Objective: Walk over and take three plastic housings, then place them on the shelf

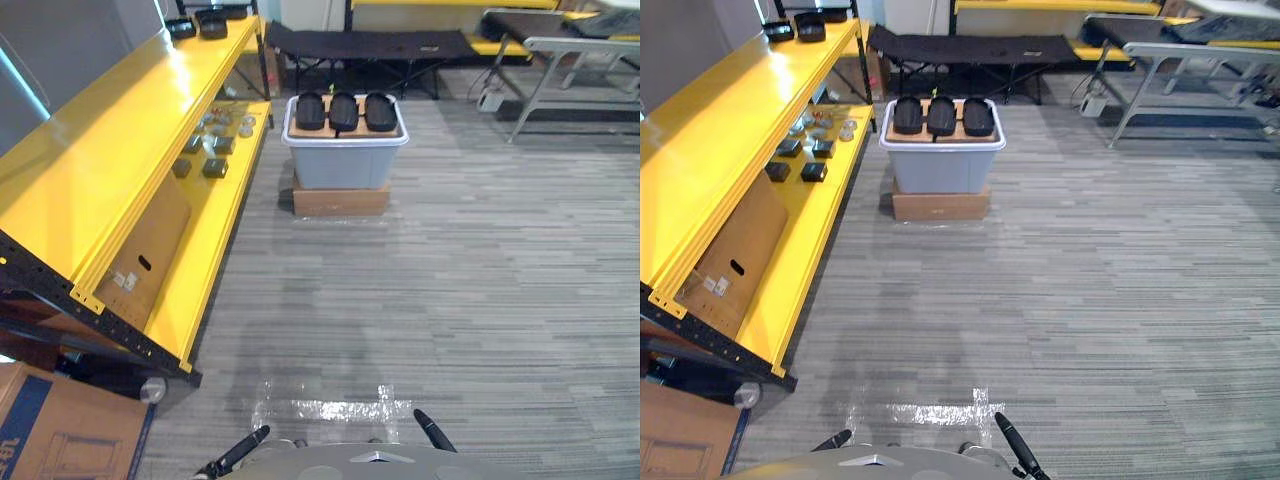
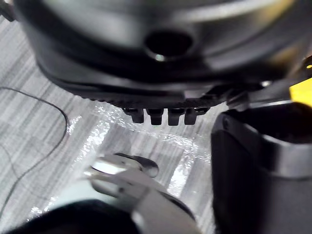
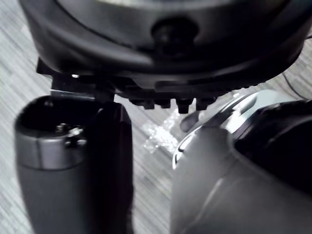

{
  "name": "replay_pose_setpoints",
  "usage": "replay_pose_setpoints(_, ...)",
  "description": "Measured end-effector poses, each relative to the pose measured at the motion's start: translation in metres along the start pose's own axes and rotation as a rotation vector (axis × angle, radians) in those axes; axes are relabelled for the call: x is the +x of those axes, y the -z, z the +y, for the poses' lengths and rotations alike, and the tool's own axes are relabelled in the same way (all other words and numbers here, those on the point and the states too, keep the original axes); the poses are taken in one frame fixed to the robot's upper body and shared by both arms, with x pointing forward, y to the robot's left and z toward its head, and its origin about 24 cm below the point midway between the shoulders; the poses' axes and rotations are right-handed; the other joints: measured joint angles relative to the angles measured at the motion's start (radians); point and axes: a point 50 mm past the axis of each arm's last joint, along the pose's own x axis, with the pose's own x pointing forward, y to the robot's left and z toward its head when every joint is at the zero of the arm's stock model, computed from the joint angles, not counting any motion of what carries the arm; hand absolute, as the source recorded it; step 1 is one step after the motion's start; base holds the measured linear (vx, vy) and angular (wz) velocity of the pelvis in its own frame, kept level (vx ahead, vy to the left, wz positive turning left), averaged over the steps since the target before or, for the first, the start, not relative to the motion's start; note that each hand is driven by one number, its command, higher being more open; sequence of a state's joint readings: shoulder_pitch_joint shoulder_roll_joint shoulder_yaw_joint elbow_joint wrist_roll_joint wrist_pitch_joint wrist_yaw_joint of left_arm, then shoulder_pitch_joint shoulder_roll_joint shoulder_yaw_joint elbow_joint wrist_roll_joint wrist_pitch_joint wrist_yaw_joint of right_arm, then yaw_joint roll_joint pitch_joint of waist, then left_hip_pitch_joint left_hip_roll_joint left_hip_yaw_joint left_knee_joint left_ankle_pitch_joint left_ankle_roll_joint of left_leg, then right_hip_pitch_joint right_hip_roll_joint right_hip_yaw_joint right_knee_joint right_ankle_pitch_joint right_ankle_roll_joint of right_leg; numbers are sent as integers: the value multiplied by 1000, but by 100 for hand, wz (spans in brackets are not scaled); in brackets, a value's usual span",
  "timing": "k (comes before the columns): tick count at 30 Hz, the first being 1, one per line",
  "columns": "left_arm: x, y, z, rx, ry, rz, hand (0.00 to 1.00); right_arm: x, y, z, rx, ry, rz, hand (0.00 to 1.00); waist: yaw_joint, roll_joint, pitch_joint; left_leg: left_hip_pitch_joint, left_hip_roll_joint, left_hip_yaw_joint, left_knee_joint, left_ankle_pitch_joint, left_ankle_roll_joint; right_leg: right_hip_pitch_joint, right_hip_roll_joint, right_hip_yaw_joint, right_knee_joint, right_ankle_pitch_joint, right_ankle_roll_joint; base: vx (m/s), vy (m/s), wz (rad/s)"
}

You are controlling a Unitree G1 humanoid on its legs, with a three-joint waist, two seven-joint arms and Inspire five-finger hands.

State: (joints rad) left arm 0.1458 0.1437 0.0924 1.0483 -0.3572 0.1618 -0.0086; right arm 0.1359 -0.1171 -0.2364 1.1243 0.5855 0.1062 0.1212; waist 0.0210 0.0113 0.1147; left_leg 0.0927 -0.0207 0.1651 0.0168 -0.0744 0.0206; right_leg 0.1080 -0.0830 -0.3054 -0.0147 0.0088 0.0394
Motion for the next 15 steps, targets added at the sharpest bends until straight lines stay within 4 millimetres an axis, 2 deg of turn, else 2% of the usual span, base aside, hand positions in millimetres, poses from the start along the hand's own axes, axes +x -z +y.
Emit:
replay_pose_setpoints(2, 0, -16, -10, 1, 29, -85, 100, 2, -16, 17, -70, -41, -88, 100, 0, -4, 0, 28, -6, 0, -39, 14, -1, 17, -1, -6, -15, 2, 4, 62, 29, 4)
replay_pose_setpoints(4, -4, -43, -28, 17, 93, -190, 100, 1, -41, 51, -132, -137, -198, 100, 0, -13, 5, 27, -9, 3, -56, 27, 2, 13, -1, -7, -28, 8, 12, 46, 30, 3)
replay_pose_setpoints(6, -9, -60, -39, 15, 138, -262, 100, -4, -56, 71, -193, -196, -274, 100, -1, -19, 10, 25, -11, 2, -64, 32, 2, 13, -1, -10, -38, 13, 18, 18, 12, -1)
replay_pose_setpoints(7, -15, -77, -55, -14, 208, -338, 100, -8, -73, 93, -238, -247, -359, 100, 0, -25, 12, 34, -14, 7, -72, 38, 10, 14, -2, -8, -43, 16, 19, 59, 32, -6)
replay_pose_setpoints(8, -17, -84, -65, -33, 247, -357, 100, -11, -84, 105, -239, -277, -409, 100, 0, -25, 12, 40, -16, 10, -75, 38, 9, 18, -4, -9, -43, 17, 20, 52, 31, -8)
replay_pose_setpoints(11, -21, -98, -78, -73, 288, -414, 100, -15, -97, 121, -230, -309, -469, 100, -1, -26, 11, 47, -20, 24, -73, 28, -7, 20, -9, -8, -43, 18, 22, 51, 34, -9)
replay_pose_setpoints(13, -22, -99, -77, -104, 279, -432, 100, -14, -96, 123, -220, -294, -468, 100, -1, -26, 12, 56, -19, 25, -72, 19, -22, 29, -9, -8, -43, 18, 23, 56, 20, -4)
replay_pose_setpoints(15, -21, -95, -72, -134, 243, -433, 100, -12, -86, 112, -200, -239, -443, 100, 0, -26, 12, 65, -18, 31, -61, 5, -43, 40, -11, -7, -42, 18, 24, 42, 9, -3)
